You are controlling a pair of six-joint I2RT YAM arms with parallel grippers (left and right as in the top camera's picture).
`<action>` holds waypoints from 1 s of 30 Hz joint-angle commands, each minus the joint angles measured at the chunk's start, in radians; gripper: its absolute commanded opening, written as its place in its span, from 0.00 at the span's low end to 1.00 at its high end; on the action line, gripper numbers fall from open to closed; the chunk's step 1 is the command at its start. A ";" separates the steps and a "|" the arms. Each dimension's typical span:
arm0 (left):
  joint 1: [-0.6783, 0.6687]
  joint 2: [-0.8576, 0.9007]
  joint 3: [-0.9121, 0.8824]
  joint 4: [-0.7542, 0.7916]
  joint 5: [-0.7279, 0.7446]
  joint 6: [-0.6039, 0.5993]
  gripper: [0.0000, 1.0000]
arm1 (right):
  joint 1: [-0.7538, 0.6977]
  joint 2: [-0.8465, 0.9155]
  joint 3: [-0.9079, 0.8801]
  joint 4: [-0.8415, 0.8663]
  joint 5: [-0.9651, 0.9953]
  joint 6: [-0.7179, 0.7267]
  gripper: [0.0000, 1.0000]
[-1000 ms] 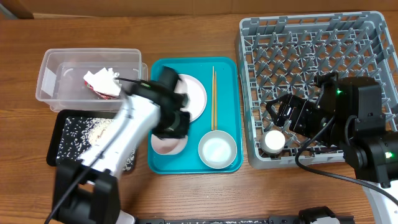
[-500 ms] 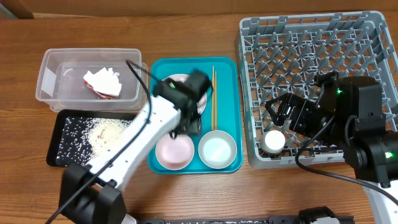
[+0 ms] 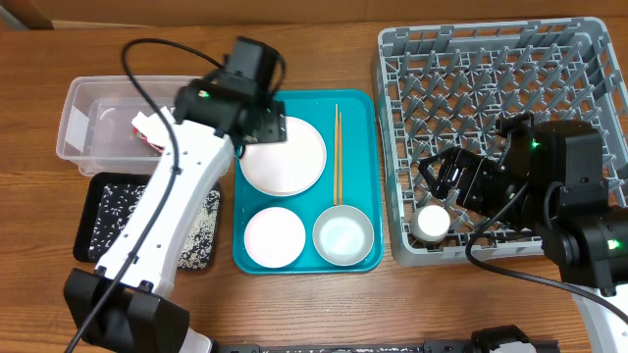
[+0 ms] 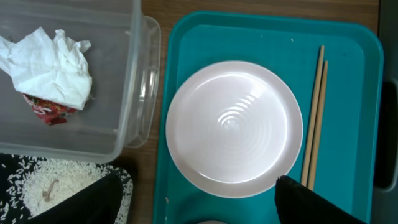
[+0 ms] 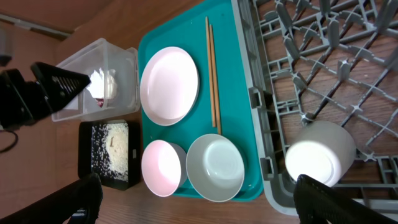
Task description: Sort waste into correct bins and load items into the dishwasher
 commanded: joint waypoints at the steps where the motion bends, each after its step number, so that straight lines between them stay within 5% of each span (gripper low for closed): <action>1: 0.037 0.016 0.009 0.016 0.089 0.066 0.78 | -0.002 0.000 0.011 0.005 -0.005 -0.006 1.00; 13: 0.026 0.079 0.009 0.024 0.127 0.110 0.77 | -0.002 0.000 0.011 0.005 -0.005 -0.006 1.00; 24: -0.119 0.297 0.009 0.022 0.160 0.154 0.56 | -0.002 0.000 0.011 0.004 -0.005 -0.006 1.00; 30: -0.161 0.280 0.010 -0.019 0.082 0.060 0.53 | -0.002 0.000 0.011 -0.007 0.011 -0.006 1.00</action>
